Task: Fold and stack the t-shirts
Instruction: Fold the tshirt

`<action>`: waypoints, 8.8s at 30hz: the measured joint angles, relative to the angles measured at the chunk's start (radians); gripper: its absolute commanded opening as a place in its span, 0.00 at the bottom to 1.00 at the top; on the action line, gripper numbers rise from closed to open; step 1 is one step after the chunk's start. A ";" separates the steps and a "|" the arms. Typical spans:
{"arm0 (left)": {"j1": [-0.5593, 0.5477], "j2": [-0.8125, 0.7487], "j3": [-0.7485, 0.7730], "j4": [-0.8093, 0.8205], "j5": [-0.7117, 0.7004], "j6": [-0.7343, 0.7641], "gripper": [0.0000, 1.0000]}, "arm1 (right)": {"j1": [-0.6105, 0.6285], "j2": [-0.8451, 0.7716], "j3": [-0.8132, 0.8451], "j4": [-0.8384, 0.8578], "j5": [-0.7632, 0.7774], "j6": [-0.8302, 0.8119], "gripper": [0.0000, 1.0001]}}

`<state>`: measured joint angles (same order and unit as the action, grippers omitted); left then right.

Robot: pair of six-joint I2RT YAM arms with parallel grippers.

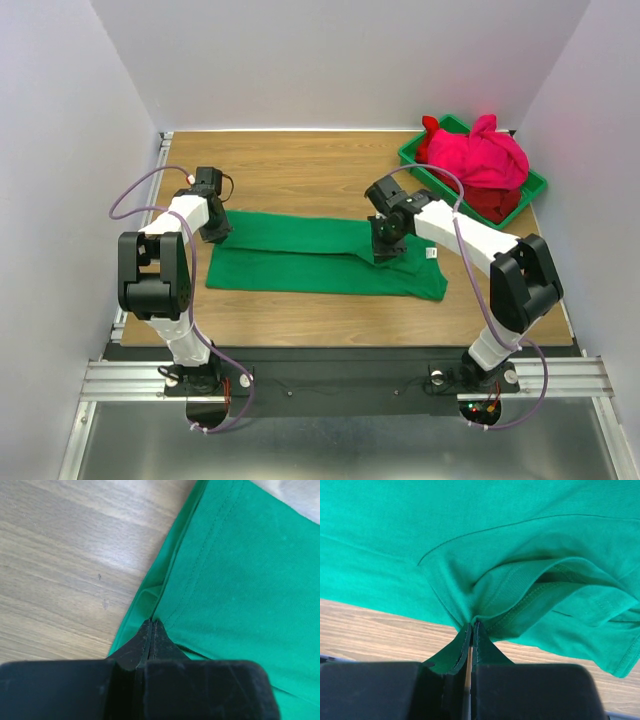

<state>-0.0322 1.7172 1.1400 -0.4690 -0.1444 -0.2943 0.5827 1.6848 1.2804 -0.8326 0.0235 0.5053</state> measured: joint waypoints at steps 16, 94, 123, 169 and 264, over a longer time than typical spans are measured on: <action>0.002 0.000 -0.002 -0.011 -0.024 0.006 0.55 | 0.080 0.004 0.000 -0.048 -0.074 -0.058 0.40; -0.217 0.182 0.214 0.038 0.163 0.030 0.74 | -0.048 -0.032 -0.132 -0.027 -0.034 0.074 0.21; -0.565 0.116 0.341 -0.003 0.399 0.149 0.76 | -0.131 -0.187 -0.212 -0.069 0.221 0.179 0.60; -0.806 0.245 0.392 -0.093 0.403 -0.285 0.81 | -0.137 -0.193 -0.258 0.014 0.177 0.093 0.22; -0.756 0.113 0.367 -0.218 0.323 -0.281 0.77 | -0.145 -0.399 -0.267 -0.096 0.122 -0.040 0.56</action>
<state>-0.7879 1.8305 1.5070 -0.6868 0.1783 -0.5751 0.4377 1.2854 1.0134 -0.9287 0.1459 0.4652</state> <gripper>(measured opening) 0.768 0.566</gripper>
